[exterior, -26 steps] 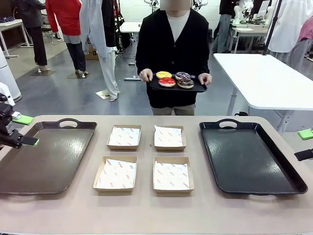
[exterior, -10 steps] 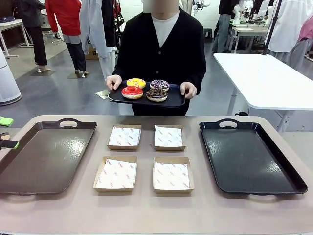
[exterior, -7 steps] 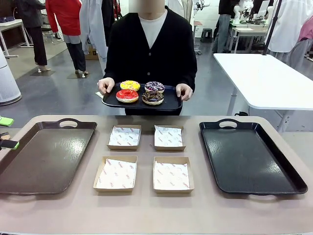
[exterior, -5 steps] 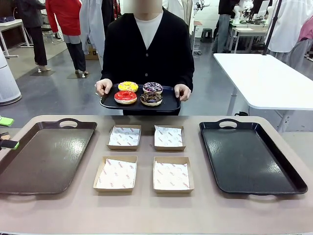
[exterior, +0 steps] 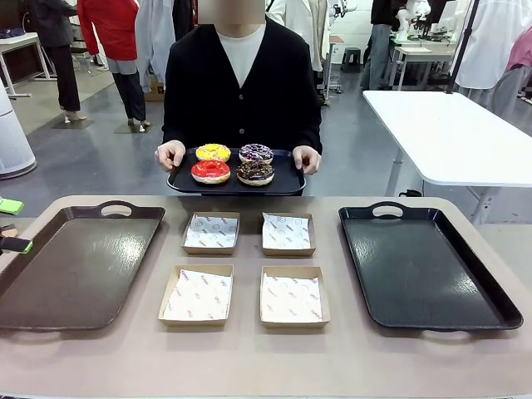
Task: Individually package the donuts and arrange them on the tray.
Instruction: Pick up one Paper togo box.
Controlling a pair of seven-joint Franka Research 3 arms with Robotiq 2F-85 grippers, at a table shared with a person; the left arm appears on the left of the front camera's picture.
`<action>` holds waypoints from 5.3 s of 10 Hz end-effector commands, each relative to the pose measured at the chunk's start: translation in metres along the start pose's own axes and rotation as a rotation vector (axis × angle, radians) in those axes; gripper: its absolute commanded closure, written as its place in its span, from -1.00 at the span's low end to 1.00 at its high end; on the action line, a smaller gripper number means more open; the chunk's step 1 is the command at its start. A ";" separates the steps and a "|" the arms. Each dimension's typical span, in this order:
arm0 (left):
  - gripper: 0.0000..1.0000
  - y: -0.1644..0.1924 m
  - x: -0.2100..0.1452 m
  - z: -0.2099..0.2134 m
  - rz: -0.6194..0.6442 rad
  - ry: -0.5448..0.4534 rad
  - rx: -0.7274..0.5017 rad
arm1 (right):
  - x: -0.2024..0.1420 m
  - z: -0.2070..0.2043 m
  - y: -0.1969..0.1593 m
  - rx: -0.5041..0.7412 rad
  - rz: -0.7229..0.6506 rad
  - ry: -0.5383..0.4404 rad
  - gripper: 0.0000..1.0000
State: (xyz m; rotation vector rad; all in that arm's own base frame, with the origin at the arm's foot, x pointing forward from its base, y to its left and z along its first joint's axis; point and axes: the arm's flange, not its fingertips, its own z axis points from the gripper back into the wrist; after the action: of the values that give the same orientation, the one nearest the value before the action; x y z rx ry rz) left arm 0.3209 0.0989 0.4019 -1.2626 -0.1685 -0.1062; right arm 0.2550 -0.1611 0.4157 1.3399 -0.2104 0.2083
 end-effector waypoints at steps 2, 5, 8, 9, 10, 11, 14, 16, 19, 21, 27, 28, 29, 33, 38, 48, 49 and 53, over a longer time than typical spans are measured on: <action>-1.00 -0.001 0.001 -0.001 -0.004 -0.005 -0.007 | 0.000 0.000 0.002 0.008 0.008 -0.007 -1.00; -1.00 -0.001 0.001 -0.001 -0.004 -0.005 -0.007 | 0.000 0.000 0.002 0.008 0.008 -0.007 -1.00; -1.00 -0.001 0.001 -0.001 -0.004 -0.005 -0.007 | 0.000 0.000 0.002 0.008 0.008 -0.007 -1.00; -1.00 -0.001 0.001 -0.001 -0.004 -0.005 -0.007 | 0.000 0.000 0.002 0.008 0.008 -0.007 -1.00; -1.00 -0.001 0.001 -0.001 -0.004 -0.005 -0.007 | 0.000 0.000 0.002 0.008 0.008 -0.007 -1.00; -1.00 -0.001 0.001 -0.001 -0.004 -0.005 -0.007 | 0.000 0.000 0.002 0.008 0.008 -0.007 -1.00; -1.00 -0.001 0.001 -0.001 -0.004 -0.005 -0.007 | 0.000 0.000 0.002 0.008 0.008 -0.007 -1.00; -1.00 -0.014 0.017 -0.003 -0.006 -0.033 0.077 | 0.000 0.000 0.002 0.008 0.008 -0.007 -1.00; -1.00 -0.065 0.076 -0.033 0.013 -0.019 0.302 | 0.000 0.000 0.002 0.008 0.008 -0.007 -1.00; -1.00 -0.097 0.132 -0.058 0.011 -0.036 0.468 | 0.000 0.000 0.002 0.008 0.008 -0.007 -1.00; -1.00 -0.100 0.229 -0.210 -0.054 0.011 1.013 | 0.000 0.000 0.002 0.008 0.008 -0.007 -1.00; -1.00 -0.090 0.229 -0.238 -0.050 0.066 1.067 | 0.000 0.000 0.002 0.008 0.008 -0.007 -1.00; -1.00 -0.080 0.233 -0.259 -0.071 0.108 1.134 | 0.000 0.000 0.002 0.008 0.008 -0.007 -1.00; -1.00 -0.053 0.235 -0.297 -0.011 0.228 1.176 | 0.000 0.000 0.002 0.008 0.008 -0.007 -1.00; -1.00 -0.042 0.226 -0.306 -0.015 0.246 1.157 | 0.000 0.000 0.002 0.008 0.008 -0.007 -1.00; -1.00 -0.035 0.228 -0.313 -0.028 0.253 1.152 | 0.000 0.000 0.002 0.008 0.008 -0.007 -1.00; -1.00 -0.030 0.233 -0.322 -0.039 0.249 1.172 | 0.000 0.000 0.002 0.008 0.008 -0.007 -1.00; -1.00 -0.005 0.252 -0.359 -0.007 0.172 1.297 | 0.000 0.000 0.002 0.008 0.008 -0.007 -1.00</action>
State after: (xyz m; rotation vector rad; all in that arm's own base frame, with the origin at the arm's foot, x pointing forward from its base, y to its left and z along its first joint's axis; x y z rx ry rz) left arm 0.5777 -0.2326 0.3488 -0.0161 -0.0362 -0.1281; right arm 0.2549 -0.1607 0.4163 1.3387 -0.2108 0.2100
